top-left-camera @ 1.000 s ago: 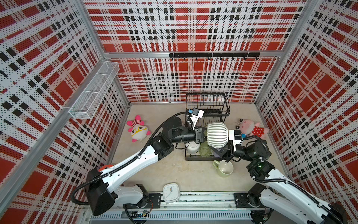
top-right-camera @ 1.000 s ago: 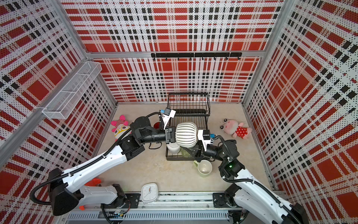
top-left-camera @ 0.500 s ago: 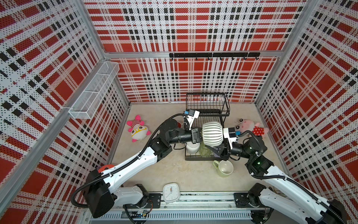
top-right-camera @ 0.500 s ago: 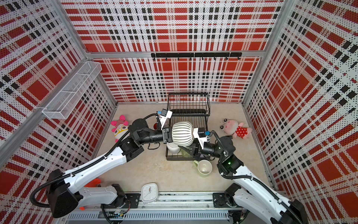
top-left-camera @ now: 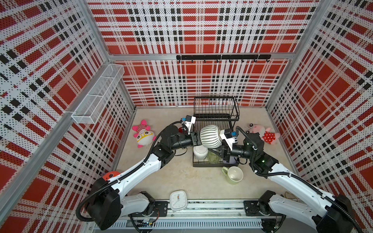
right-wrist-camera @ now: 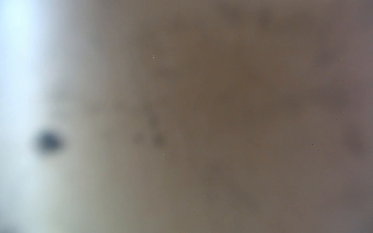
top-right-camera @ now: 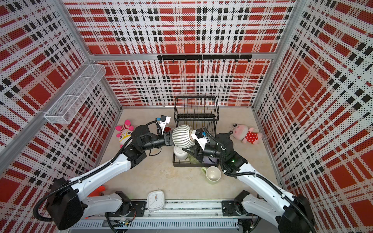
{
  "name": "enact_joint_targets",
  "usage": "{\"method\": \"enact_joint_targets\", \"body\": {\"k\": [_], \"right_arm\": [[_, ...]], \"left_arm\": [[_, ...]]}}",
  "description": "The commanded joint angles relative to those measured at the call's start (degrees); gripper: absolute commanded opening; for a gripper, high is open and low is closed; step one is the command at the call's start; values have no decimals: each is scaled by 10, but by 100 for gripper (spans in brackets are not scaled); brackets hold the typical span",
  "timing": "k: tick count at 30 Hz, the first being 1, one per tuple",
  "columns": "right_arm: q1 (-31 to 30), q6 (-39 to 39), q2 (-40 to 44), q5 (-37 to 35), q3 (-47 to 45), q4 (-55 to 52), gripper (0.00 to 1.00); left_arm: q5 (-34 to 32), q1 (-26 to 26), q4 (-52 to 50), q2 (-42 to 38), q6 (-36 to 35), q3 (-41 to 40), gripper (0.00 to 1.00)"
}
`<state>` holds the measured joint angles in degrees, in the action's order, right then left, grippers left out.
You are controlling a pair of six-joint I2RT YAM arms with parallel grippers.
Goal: Load cups into a dish rack
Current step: Place the cup upside down at the dish rack.
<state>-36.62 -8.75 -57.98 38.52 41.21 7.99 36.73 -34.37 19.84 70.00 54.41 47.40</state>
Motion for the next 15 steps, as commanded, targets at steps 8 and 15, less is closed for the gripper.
{"method": "enact_joint_targets", "body": {"k": [8, 15], "right_arm": [[145, 8, 7, 8, 79, -124, 0], [226, 79, 19, -74, 142, -312, 0]], "left_arm": [[-13, 91, 28, -58, -10, -73, 87], [-137, 94, -123, -71, -116, -40, 87]]}}
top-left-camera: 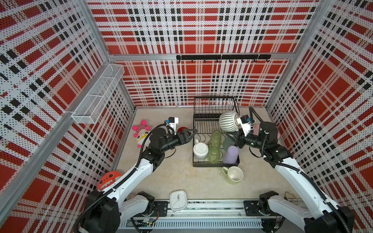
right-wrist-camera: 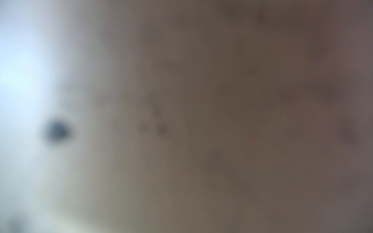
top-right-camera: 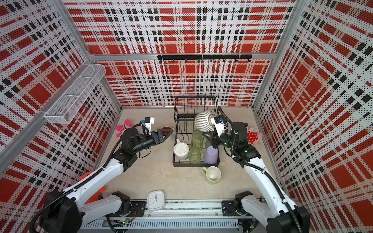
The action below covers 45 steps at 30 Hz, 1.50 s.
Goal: Load cups into a dish rack
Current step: Place the cup upside down at the dish rack.
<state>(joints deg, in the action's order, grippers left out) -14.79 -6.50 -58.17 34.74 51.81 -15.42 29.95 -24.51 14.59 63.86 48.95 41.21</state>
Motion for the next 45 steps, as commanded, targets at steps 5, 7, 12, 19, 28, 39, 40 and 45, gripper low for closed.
{"method": "enact_joint_targets", "body": {"k": [5, 7, 12, 19, 28, 39, 40, 45], "right_arm": [[11, 109, 23, -153, 76, -201, 0], [9, 117, 16, -155, 90, -228, 0], [-76, 88, -6, -184, 120, -247, 0], [-240, -81, -91, -328, 196, -257, 0], [-359, -321, -197, -433, 252, -262, 0], [-409, -453, -348, -527, 334, -247, 0], [-409, -467, -352, -532, 332, -240, 0], [-409, -514, -393, -556, 364, -247, 0]], "left_arm": [[-166, -22, -116, 10, -84, 30, 87], [-192, -28, -131, 16, -93, 37, 87], [-191, -18, -134, 14, -85, 32, 88], [-224, 12, -161, 17, -83, 19, 87], [-206, 36, -156, 38, -62, 9, 85], [-176, 56, -119, 55, -50, 4, 84], [-170, 59, -112, 57, -46, 2, 84], [-141, 76, -84, 70, -23, 0, 84]]}}
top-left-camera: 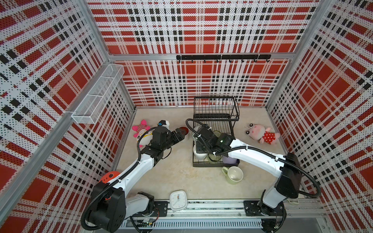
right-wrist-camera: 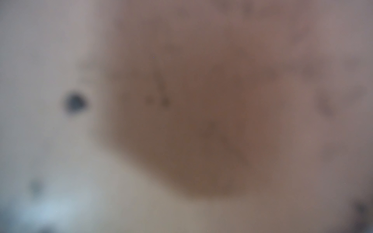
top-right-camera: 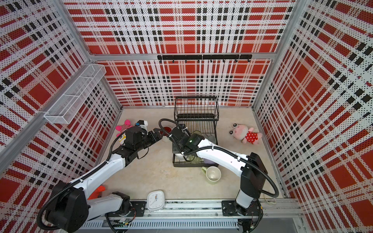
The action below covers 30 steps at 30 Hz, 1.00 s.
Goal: Load cups into a dish rack
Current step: Place the cup upside down at the dish rack.
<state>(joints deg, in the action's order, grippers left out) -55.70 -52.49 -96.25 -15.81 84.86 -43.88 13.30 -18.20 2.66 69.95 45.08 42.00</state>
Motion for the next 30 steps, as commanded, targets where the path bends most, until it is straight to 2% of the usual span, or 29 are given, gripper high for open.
{"method": "enact_joint_targets", "body": {"k": [1, 6, 12, 14, 17, 20, 27, 30], "right_arm": [[0, -63, -19, -50, 35, 44, 0], [1, -114, -55, -49, 45, 80, 0], [11, -69, -82, -25, 37, 123, 0], [19, -36, -80, 8, 17, 158, 0], [34, -4, -77, 56, 1, 175, 0], [42, 8, -66, 57, -8, 164, 0], [64, -29, -54, 88, -38, 186, 0], [76, -40, -46, 122, -47, 205, 0]], "left_arm": [[28, 16, 42, 11, 19, -5, 84], [37, 31, 54, 47, 11, 44, 84], [77, 34, 46, 104, -9, 127, 85], [82, 35, 41, 112, -14, 143, 85], [86, 36, 45, 117, -14, 148, 85], [92, 36, 51, 121, -13, 144, 85], [105, 36, 72, 126, -7, 130, 85], [110, 36, 74, 132, -7, 133, 85]]}}
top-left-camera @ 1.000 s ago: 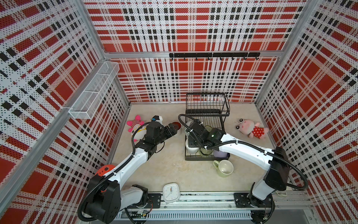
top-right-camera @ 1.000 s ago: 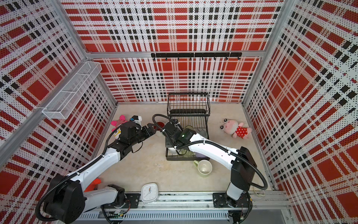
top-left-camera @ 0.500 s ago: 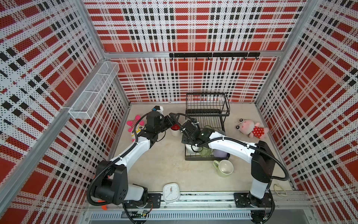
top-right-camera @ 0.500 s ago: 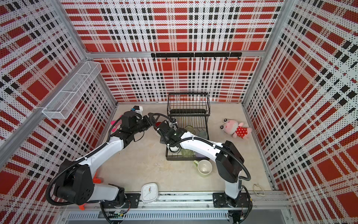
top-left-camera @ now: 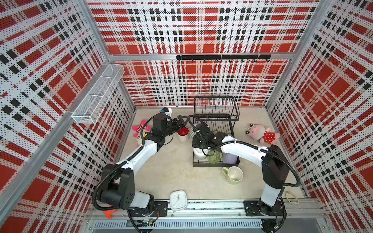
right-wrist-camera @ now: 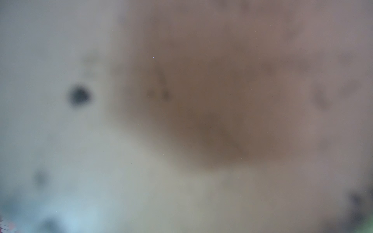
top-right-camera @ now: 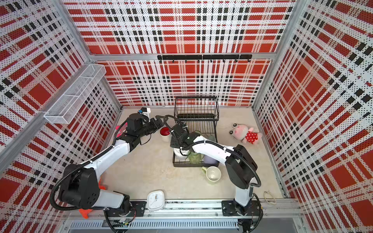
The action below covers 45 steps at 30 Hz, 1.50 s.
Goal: Load cups into a dish rack
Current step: Place the cup upside down at the dish rack.
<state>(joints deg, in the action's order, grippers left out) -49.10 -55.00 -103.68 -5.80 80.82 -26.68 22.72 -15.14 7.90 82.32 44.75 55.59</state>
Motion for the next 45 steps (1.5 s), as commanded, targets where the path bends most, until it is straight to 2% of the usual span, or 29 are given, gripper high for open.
{"method": "enact_joint_targets", "body": {"k": [1, 10, 22, 37, 45], "right_arm": [[14, -21, 33, 28, -13, 41, 0], [42, -60, 72, 96, -40, 86, 0], [68, -100, 61, 153, -53, 132, 0], [75, -147, 75, 159, -102, 208, 0], [77, -140, 62, 146, -73, 187, 0]], "left_arm": [[17, 5, 21, 10, -5, -1, 84], [20, -2, 46, 30, 10, -20, 83], [12, -13, 48, 9, 17, -38, 83], [18, -11, 47, 10, 8, -41, 82], [19, -12, 48, 14, 5, -44, 82]]}}
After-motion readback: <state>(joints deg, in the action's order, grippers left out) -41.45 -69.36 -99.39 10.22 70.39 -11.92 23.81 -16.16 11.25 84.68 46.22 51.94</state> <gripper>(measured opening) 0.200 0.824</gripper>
